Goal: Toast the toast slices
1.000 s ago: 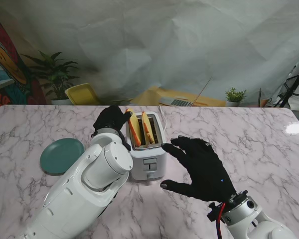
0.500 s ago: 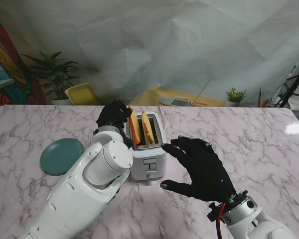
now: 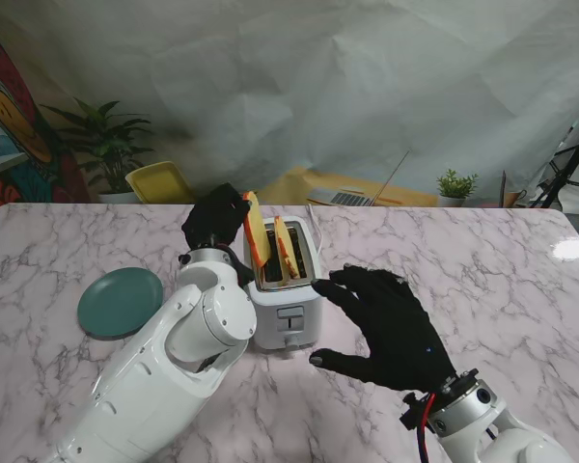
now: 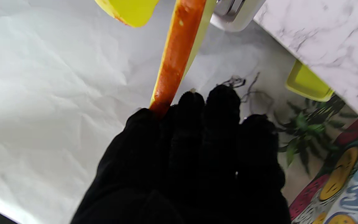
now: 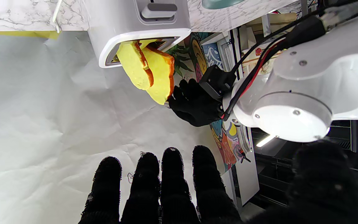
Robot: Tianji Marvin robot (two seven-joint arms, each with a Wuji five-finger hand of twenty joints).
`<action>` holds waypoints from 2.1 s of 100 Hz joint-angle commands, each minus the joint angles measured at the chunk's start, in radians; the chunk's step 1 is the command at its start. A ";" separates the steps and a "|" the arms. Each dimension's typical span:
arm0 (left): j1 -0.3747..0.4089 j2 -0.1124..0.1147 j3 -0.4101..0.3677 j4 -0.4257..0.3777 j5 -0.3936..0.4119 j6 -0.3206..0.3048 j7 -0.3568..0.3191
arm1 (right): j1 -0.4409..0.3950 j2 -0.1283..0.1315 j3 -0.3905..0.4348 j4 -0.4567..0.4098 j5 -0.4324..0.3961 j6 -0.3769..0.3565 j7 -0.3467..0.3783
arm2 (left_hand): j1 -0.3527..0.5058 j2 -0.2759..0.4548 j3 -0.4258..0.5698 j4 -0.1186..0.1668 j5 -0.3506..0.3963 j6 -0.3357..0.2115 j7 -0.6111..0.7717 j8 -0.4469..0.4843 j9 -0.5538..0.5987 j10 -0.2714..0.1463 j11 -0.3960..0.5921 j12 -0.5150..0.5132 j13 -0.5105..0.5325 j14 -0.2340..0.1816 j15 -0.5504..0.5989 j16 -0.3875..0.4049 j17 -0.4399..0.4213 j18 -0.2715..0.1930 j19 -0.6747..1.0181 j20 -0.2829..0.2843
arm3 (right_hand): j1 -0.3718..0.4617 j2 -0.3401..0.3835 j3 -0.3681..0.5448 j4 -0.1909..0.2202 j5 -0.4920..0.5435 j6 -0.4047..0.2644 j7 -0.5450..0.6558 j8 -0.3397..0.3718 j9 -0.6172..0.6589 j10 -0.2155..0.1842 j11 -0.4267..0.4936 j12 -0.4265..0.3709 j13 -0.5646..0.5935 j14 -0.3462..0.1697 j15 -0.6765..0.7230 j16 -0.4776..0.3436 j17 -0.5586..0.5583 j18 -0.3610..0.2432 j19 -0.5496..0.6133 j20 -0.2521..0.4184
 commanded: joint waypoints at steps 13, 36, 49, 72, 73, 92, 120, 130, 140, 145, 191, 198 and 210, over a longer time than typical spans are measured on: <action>0.025 0.015 0.023 0.031 0.028 -0.048 0.004 | -0.007 0.001 0.002 -0.002 0.002 0.004 0.005 | 0.041 0.017 0.029 0.012 -0.042 -0.035 0.033 0.010 -0.034 -0.032 0.031 -0.010 -0.021 -0.027 0.000 -0.010 -0.002 -0.063 -0.018 0.003 | 0.037 0.029 -0.020 0.017 -0.010 0.028 0.009 -0.023 0.001 0.015 0.017 0.007 0.019 0.008 -0.047 -0.029 -0.007 -0.014 0.009 -0.029; 0.082 0.051 0.038 0.045 0.118 -0.130 -0.007 | -0.006 0.000 0.003 0.001 0.006 0.002 0.005 | 0.039 0.026 0.022 0.008 -0.055 -0.043 0.051 -0.008 -0.038 -0.046 0.028 -0.023 -0.006 -0.074 -0.026 -0.024 -0.002 -0.069 -0.036 0.001 | 0.040 0.029 -0.022 0.017 -0.009 0.028 0.009 -0.024 0.003 0.013 0.016 0.006 0.019 0.009 -0.048 -0.029 -0.006 -0.014 0.010 -0.031; 0.111 0.065 0.038 0.028 0.157 -0.140 -0.015 | -0.001 0.001 -0.001 0.005 0.007 0.004 0.008 | 0.040 0.022 0.021 0.008 -0.052 -0.041 0.055 -0.012 -0.035 -0.047 0.028 -0.025 -0.005 -0.072 -0.031 -0.026 -0.003 -0.064 -0.042 0.000 | 0.040 0.030 -0.024 0.018 -0.009 0.029 0.010 -0.025 0.003 0.013 0.016 0.006 0.019 0.008 -0.048 -0.029 -0.007 -0.013 0.011 -0.033; 0.162 0.081 0.033 -0.026 0.194 -0.094 -0.056 | 0.001 0.001 -0.003 0.005 0.010 0.004 0.012 | 0.032 0.012 0.016 0.008 -0.044 -0.031 0.054 -0.028 -0.021 -0.055 0.017 -0.038 0.002 -0.035 -0.063 -0.038 -0.002 -0.025 -0.057 -0.006 | 0.042 0.030 -0.027 0.018 -0.007 0.027 0.011 -0.026 0.005 0.012 0.017 0.006 0.020 0.008 -0.048 -0.029 -0.006 -0.014 0.012 -0.035; 0.163 0.081 0.033 -0.027 0.194 -0.091 -0.057 | 0.002 0.001 -0.003 0.005 0.010 0.004 0.012 | 0.031 0.013 0.016 0.007 -0.044 -0.031 0.053 -0.029 -0.021 -0.055 0.017 -0.038 0.000 -0.033 -0.066 -0.039 -0.005 -0.023 -0.059 -0.007 | 0.043 0.030 -0.026 0.018 -0.007 0.027 0.011 -0.026 0.006 0.013 0.017 0.006 0.020 0.008 -0.048 -0.029 -0.006 -0.014 0.012 -0.035; 0.169 0.084 0.035 -0.050 0.198 -0.029 -0.092 | 0.005 0.002 -0.006 0.006 0.010 0.003 0.013 | 0.004 0.008 -0.011 -0.004 -0.046 -0.016 0.016 -0.062 -0.024 -0.059 -0.015 -0.049 -0.016 -0.002 -0.093 -0.047 -0.028 0.000 -0.071 -0.016 | 0.043 0.031 -0.028 0.018 -0.006 0.028 0.012 -0.026 0.006 0.013 0.017 0.007 0.021 0.008 -0.048 -0.029 -0.007 -0.014 0.013 -0.036; 0.197 0.102 0.018 -0.119 0.220 -0.023 -0.143 | 0.013 0.002 -0.013 0.008 0.013 0.004 0.018 | -0.172 0.100 -0.083 -0.013 -0.073 0.009 -0.291 -0.097 -0.173 -0.019 -0.184 -0.050 -0.162 0.045 -0.153 -0.024 -0.179 0.034 -0.137 0.016 | 0.044 0.031 -0.031 0.018 -0.005 0.027 0.013 -0.027 0.006 0.014 0.015 0.006 0.020 0.010 -0.049 -0.029 -0.007 -0.014 0.014 -0.038; 0.210 0.107 0.007 -0.143 0.226 -0.051 -0.145 | 0.017 0.003 -0.016 0.008 0.013 0.005 0.020 | -0.229 0.141 -0.097 -0.018 -0.093 0.004 -0.408 -0.180 -0.250 0.006 -0.336 -0.111 -0.260 0.085 -0.221 -0.031 -0.237 0.046 -0.202 0.017 | 0.045 0.030 -0.031 0.019 -0.006 0.028 0.013 -0.028 0.005 0.014 0.015 0.006 0.019 0.010 -0.049 -0.030 -0.008 -0.014 0.014 -0.039; 0.223 0.108 -0.001 -0.164 0.221 -0.075 -0.143 | 0.020 0.003 -0.019 0.009 0.012 0.005 0.021 | -0.273 0.152 -0.101 -0.021 -0.106 -0.003 -0.472 -0.210 -0.305 0.027 -0.435 -0.151 -0.323 0.095 -0.293 -0.057 -0.284 0.057 -0.254 0.017 | 0.045 0.031 -0.032 0.019 -0.005 0.028 0.013 -0.028 0.005 0.014 0.015 0.006 0.019 0.011 -0.049 -0.030 -0.008 -0.014 0.014 -0.040; 0.229 0.109 -0.003 -0.173 0.220 -0.087 -0.141 | 0.021 0.003 -0.020 0.009 0.012 0.005 0.021 | -0.297 0.160 -0.103 -0.023 -0.123 -0.002 -0.503 -0.221 -0.347 0.039 -0.475 -0.168 -0.365 0.098 -0.336 -0.073 -0.296 0.052 -0.268 0.022 | 0.046 0.030 -0.032 0.019 -0.004 0.028 0.014 -0.028 0.007 0.014 0.016 0.006 0.019 0.011 -0.049 -0.030 -0.007 -0.014 0.014 -0.040; 0.278 0.162 -0.127 -0.215 0.300 -0.362 -0.223 | 0.020 0.004 -0.023 0.010 0.004 0.002 0.018 | -0.285 0.287 -0.111 -0.030 -0.250 -0.012 -0.626 -0.250 -0.638 0.021 -0.718 -0.298 -0.743 0.015 -0.733 -0.352 -0.567 -0.074 -0.819 -0.127 | 0.046 0.031 -0.035 0.019 -0.006 0.029 0.013 -0.029 0.006 0.012 0.015 0.006 0.019 0.011 -0.049 -0.030 -0.007 -0.017 0.015 -0.043; 0.292 0.172 -0.165 -0.214 0.297 -0.423 -0.256 | 0.018 0.004 -0.023 0.010 0.003 0.000 0.017 | -0.308 0.305 -0.111 -0.029 -0.301 0.007 -0.651 -0.263 -0.682 0.020 -0.742 -0.312 -0.791 -0.008 -0.771 -0.398 -0.593 -0.101 -0.922 -0.182 | 0.046 0.032 -0.035 0.019 -0.006 0.029 0.013 -0.030 0.005 0.012 0.015 0.006 0.018 0.009 -0.050 -0.030 -0.008 -0.017 0.015 -0.043; 0.318 0.186 -0.226 -0.211 0.289 -0.507 -0.308 | 0.012 0.005 -0.021 0.009 -0.001 -0.001 0.017 | -0.431 0.358 -0.116 -0.032 -0.394 0.070 -0.697 -0.286 -0.792 0.057 -0.798 -0.340 -0.885 -0.023 -0.822 -0.463 -0.640 -0.147 -1.085 -0.270 | 0.046 0.032 -0.036 0.019 -0.005 0.029 0.013 -0.030 0.005 0.013 0.015 0.006 0.019 0.009 -0.049 -0.030 -0.008 -0.018 0.016 -0.044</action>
